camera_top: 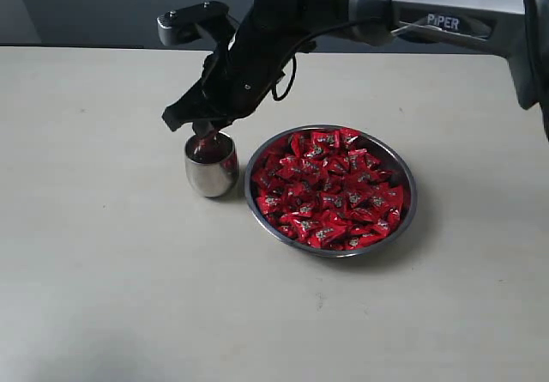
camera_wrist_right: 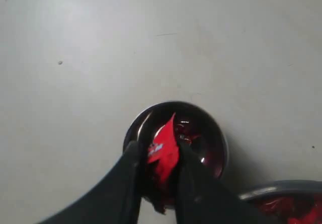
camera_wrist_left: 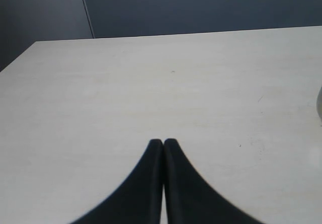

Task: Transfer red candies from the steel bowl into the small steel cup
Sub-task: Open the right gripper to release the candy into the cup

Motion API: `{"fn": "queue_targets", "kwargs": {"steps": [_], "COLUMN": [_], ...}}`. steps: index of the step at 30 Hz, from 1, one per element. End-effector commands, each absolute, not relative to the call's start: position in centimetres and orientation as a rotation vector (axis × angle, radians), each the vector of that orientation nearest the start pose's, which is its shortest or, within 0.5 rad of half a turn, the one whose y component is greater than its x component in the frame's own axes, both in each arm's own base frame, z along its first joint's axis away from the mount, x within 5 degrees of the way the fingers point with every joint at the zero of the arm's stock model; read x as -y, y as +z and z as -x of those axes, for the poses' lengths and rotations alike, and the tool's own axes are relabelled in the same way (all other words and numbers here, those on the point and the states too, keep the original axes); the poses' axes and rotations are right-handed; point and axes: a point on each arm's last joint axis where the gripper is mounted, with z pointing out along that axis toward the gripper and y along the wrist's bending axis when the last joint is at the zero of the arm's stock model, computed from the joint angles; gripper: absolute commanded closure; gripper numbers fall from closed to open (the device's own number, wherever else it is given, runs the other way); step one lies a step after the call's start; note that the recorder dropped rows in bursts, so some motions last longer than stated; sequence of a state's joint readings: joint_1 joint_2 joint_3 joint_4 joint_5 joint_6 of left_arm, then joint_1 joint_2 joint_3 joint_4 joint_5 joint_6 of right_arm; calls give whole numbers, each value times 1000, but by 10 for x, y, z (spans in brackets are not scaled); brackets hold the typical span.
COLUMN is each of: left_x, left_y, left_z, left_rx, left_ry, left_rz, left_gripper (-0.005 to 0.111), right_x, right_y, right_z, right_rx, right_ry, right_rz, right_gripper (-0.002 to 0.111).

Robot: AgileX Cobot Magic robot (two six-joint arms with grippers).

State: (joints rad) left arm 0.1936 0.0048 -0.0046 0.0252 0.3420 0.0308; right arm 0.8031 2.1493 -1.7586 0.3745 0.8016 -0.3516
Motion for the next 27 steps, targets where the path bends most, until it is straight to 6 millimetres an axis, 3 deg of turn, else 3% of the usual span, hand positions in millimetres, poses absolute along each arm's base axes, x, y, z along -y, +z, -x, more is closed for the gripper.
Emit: {"fn": "queue_targets", "kwargs": {"steps": [1, 9, 21, 27], "left_x": [-11, -11, -11, -11], "left_y": [183, 183, 183, 183], "left_z": [-53, -53, -53, -53], "left_rx": [-1817, -1817, -1817, -1817], "left_ry": [179, 179, 179, 179], "left_rz": [126, 126, 126, 126], "left_gripper": [106, 106, 106, 106], "right_x": [-361, -362, -360, -332], "right_y": [201, 200, 208, 235], "right_z": [-316, -318, -316, -328], "right_rx": [-2382, -2368, -2371, -2371], "right_ry": [561, 565, 569, 499], "right_rz": [1246, 1227, 1235, 1208], "right_gripper": [98, 74, 73, 73]}}
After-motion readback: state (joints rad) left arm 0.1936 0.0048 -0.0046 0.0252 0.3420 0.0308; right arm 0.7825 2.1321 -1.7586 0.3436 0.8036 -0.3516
